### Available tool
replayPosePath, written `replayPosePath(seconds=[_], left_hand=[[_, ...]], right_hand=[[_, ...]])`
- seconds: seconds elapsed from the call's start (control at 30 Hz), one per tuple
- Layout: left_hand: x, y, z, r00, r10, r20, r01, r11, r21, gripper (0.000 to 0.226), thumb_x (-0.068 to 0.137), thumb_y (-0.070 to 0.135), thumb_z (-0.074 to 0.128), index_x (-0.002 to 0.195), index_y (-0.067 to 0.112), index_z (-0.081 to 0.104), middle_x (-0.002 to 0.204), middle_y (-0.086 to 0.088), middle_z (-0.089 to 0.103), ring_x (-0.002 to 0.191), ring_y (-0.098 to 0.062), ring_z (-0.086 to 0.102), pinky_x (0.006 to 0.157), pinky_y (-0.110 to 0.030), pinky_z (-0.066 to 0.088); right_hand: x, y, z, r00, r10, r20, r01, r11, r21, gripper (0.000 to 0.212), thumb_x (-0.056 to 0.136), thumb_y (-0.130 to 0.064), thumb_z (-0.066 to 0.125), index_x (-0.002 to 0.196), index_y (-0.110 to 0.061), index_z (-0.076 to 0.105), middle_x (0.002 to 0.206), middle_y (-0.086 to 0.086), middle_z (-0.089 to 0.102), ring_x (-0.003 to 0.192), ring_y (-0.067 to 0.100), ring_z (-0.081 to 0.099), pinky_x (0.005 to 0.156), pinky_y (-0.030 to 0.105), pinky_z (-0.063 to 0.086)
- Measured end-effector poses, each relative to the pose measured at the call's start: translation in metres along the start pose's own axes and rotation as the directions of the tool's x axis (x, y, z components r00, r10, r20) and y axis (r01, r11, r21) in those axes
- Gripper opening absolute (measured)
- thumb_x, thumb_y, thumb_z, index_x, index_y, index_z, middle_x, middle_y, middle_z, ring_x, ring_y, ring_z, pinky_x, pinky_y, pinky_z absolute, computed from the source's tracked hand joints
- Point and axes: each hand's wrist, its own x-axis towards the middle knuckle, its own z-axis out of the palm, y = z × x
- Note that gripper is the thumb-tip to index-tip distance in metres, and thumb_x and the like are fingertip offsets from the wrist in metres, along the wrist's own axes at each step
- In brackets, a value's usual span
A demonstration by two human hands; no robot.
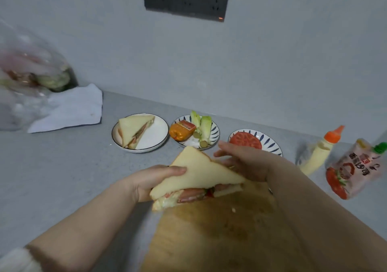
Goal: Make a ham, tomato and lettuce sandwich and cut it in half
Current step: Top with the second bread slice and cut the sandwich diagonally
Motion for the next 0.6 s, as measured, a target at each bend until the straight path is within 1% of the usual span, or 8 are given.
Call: replayPosePath(seconds=[0.07, 0.13, 0.23, 0.3, 0.37, 0.43, 0.47, 0.6], left_hand=[[-0.007, 0.003, -0.027, 0.998, 0.041, -0.044, -0.046, 0.993, -0.11, 0.036, 0.065, 0.029, 0.058, 0.093, 0.006, 0.06, 0.072, -0.011, 0.072, 0.06, -0.018, 0.069, 0.051, -0.023, 0.055], [-0.009, 0.006, -0.053, 0.99, 0.083, -0.111, -0.104, 0.973, -0.206, 0.033, 0.067, 0.028, 0.058, 0.091, 0.005, 0.06, 0.07, -0.01, 0.072, 0.057, -0.017, 0.068, 0.048, -0.021, 0.053], [-0.004, 0.01, -0.082, 0.964, 0.108, -0.244, -0.17, 0.953, -0.251, 0.031, 0.069, 0.029, 0.061, 0.09, 0.005, 0.061, 0.068, -0.009, 0.072, 0.055, -0.017, 0.067, 0.046, -0.021, 0.052], [0.003, 0.014, -0.095, 0.945, 0.113, -0.307, -0.194, 0.949, -0.249, 0.029, 0.07, 0.029, 0.064, 0.085, 0.005, 0.062, 0.067, -0.01, 0.069, 0.052, -0.019, 0.063, 0.046, -0.02, 0.05], [0.012, 0.017, -0.104, 0.931, 0.12, -0.344, -0.213, 0.945, -0.247, 0.024, 0.074, 0.028, 0.064, 0.082, 0.006, 0.062, 0.067, -0.011, 0.064, 0.054, -0.02, 0.058, 0.046, -0.019, 0.048], [0.022, 0.022, -0.111, 0.914, 0.117, -0.389, -0.23, 0.938, -0.258, 0.021, 0.078, 0.027, 0.065, 0.084, 0.007, 0.062, 0.071, -0.012, 0.066, 0.062, -0.023, 0.059, 0.048, -0.021, 0.05], [0.027, 0.023, -0.113, 0.904, 0.113, -0.412, -0.24, 0.932, -0.272, 0.021, 0.078, 0.026, 0.066, 0.086, 0.007, 0.062, 0.076, -0.012, 0.068, 0.066, -0.024, 0.061, 0.052, -0.023, 0.051], [0.043, 0.033, -0.119, 0.88, 0.102, -0.464, -0.266, 0.915, -0.303, 0.024, 0.075, 0.026, 0.07, 0.089, 0.008, 0.062, 0.089, -0.013, 0.07, 0.076, -0.025, 0.066, 0.067, -0.031, 0.054]], right_hand=[[0.023, -0.015, 0.012, 0.999, -0.053, 0.014, 0.05, 0.986, 0.158, 0.076, 0.052, -0.065, 0.052, 0.112, -0.019, 0.05, 0.109, 0.006, 0.056, 0.106, 0.031, 0.055, 0.101, 0.045, 0.038], [0.046, -0.025, 0.024, 0.993, -0.121, 0.006, 0.113, 0.942, 0.317, 0.07, 0.065, -0.065, 0.045, 0.116, -0.017, 0.049, 0.101, 0.009, 0.063, 0.088, 0.028, 0.063, 0.092, 0.044, 0.042], [0.074, -0.036, 0.048, 0.976, -0.22, -0.012, 0.203, 0.878, 0.434, 0.05, 0.066, -0.059, 0.047, 0.091, -0.018, 0.063, 0.072, 0.007, 0.071, 0.067, 0.021, 0.068, 0.081, 0.039, 0.046], [0.092, -0.043, 0.062, 0.973, -0.217, -0.085, 0.232, 0.868, 0.44, 0.037, 0.072, -0.048, 0.054, 0.077, -0.016, 0.071, 0.07, 0.009, 0.066, 0.067, 0.022, 0.065, 0.076, 0.034, 0.047], [0.111, -0.05, 0.073, 0.964, -0.216, -0.157, 0.263, 0.863, 0.431, 0.036, 0.08, -0.036, 0.058, 0.104, -0.01, 0.067, 0.084, 0.011, 0.062, 0.079, 0.024, 0.061, 0.08, 0.035, 0.048], [0.129, -0.057, 0.079, 0.957, -0.192, -0.218, 0.267, 0.879, 0.395, 0.058, 0.078, -0.033, 0.065, 0.13, -0.017, 0.046, 0.112, 0.012, 0.056, 0.099, 0.028, 0.057, 0.091, 0.041, 0.047], [0.135, -0.06, 0.081, 0.953, -0.171, -0.25, 0.259, 0.888, 0.38, 0.065, 0.077, -0.031, 0.067, 0.135, -0.021, 0.039, 0.121, 0.011, 0.051, 0.104, 0.03, 0.055, 0.091, 0.044, 0.049], [0.158, -0.077, 0.089, 0.92, -0.124, -0.372, 0.286, 0.861, 0.42, 0.076, 0.075, -0.019, 0.072, 0.138, -0.022, 0.031, 0.124, 0.008, 0.045, 0.097, 0.024, 0.053, 0.081, 0.043, 0.052]])
